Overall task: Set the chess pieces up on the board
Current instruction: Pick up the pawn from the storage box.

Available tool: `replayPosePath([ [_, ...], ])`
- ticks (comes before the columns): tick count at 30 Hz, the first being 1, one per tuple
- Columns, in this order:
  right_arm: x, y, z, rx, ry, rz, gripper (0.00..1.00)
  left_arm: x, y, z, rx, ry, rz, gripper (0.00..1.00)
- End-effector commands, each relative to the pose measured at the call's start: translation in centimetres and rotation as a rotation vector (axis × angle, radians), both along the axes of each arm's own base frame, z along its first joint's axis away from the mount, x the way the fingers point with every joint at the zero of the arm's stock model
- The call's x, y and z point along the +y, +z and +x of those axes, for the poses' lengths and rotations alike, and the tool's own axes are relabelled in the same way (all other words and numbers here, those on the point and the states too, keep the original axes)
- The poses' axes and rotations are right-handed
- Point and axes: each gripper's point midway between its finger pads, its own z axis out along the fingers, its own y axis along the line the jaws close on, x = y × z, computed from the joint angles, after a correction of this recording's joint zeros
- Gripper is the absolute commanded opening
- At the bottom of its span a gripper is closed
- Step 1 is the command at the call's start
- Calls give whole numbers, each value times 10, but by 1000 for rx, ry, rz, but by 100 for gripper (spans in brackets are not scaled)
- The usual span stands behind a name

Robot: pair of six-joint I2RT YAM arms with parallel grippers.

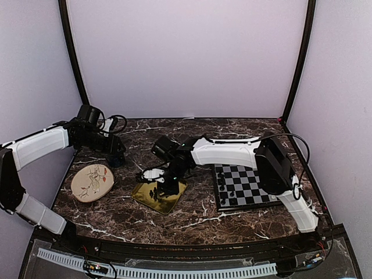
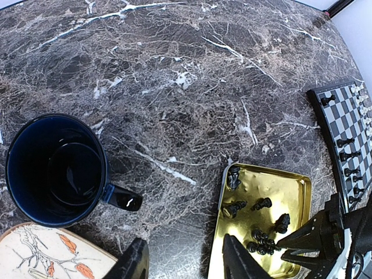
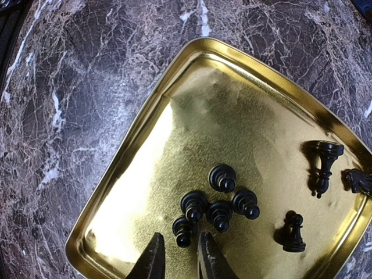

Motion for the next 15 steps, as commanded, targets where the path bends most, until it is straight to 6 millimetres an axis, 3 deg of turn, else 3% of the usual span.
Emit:
replayPosePath([
  [1, 10, 0, -3, 24, 4, 18, 21, 2, -4, -2, 11, 3, 2, 45],
  [15, 10, -12, -4, 35, 9, -3, 14, 2, -6, -2, 21, -1, 5, 45],
])
